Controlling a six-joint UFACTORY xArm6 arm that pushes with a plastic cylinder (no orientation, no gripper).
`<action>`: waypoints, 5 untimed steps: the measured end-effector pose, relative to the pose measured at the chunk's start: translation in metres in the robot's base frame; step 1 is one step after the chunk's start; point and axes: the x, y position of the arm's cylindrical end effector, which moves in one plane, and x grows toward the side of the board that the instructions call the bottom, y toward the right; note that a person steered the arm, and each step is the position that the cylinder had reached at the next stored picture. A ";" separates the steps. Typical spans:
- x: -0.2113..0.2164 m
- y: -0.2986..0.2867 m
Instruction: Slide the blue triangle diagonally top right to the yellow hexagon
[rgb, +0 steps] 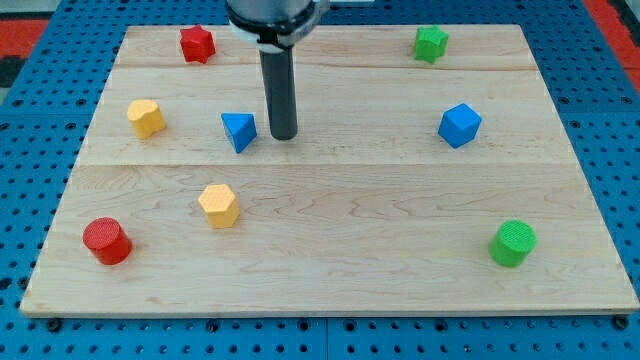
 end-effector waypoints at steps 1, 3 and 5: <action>-0.043 -0.004; -0.077 -0.114; -0.016 -0.086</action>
